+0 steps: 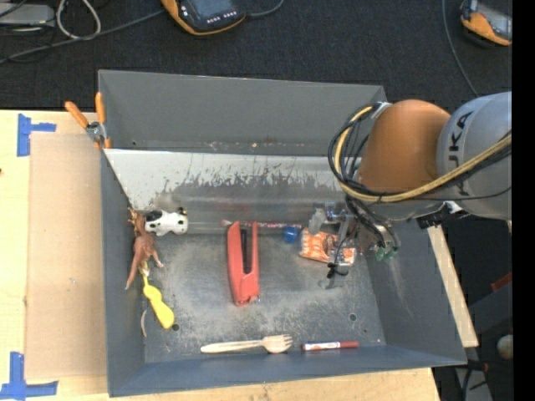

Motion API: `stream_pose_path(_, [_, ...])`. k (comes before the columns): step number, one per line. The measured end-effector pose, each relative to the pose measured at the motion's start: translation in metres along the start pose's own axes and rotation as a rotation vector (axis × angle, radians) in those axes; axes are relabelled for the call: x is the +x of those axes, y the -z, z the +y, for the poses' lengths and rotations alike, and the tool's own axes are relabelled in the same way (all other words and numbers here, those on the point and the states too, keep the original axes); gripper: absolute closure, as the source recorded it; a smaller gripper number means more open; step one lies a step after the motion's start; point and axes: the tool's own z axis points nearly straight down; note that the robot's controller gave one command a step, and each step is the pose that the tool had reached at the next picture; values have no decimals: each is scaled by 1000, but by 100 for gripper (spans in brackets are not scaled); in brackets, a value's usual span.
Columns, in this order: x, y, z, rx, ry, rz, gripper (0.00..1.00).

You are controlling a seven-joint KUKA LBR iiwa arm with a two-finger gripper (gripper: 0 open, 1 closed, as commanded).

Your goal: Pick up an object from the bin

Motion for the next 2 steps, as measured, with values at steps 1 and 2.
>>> stream_pose_path(1, [-2,4,0,0,1,-7,0])
stream_pose_path(2, [-31,53,0,0,3,-5,0])
